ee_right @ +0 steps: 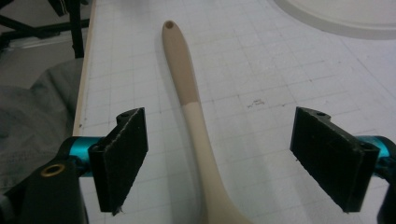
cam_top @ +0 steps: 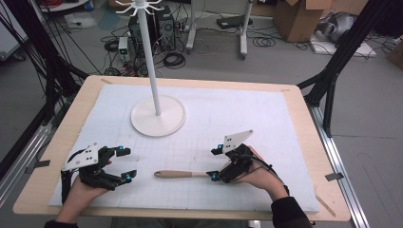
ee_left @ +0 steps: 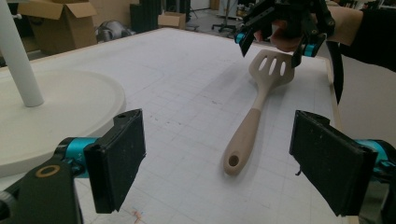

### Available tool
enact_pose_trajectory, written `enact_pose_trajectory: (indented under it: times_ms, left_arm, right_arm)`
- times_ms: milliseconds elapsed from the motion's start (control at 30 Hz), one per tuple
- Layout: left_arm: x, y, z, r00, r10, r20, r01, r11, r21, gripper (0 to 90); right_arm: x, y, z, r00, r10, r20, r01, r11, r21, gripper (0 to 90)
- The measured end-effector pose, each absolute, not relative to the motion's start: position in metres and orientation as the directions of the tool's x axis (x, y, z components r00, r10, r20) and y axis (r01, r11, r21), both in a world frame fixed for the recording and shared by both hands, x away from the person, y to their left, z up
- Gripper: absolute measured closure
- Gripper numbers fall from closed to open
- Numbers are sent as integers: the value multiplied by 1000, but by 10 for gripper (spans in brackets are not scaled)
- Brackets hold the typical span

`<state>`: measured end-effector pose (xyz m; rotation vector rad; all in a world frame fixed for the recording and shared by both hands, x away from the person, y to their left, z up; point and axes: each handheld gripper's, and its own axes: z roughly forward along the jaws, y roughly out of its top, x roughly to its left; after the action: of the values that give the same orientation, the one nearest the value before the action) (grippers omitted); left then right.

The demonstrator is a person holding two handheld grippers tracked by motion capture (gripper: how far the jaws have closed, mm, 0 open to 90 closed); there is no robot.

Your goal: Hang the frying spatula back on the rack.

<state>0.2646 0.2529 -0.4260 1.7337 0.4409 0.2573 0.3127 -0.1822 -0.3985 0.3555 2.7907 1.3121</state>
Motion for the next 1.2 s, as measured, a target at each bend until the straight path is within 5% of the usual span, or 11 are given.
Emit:
enact_pose_trajectory:
  times_ms: [300,633,1200]
  left_arm:
    - [265,251,-427,903,424,-69,153,-167,974,188]
    - [265,250,-428,905,419,-76,159,-166,973,189]
    - [265,247,-429,909,410,-79,162,-172,972,192]
  right_arm:
    - [310,-162,-400,-985,169,33,148,730,667,250]
    - [309,-142,-412,-991,132,-1,112,846,522,430]
    - [311,-127,-414,-995,98,-12,85,911,404,682]
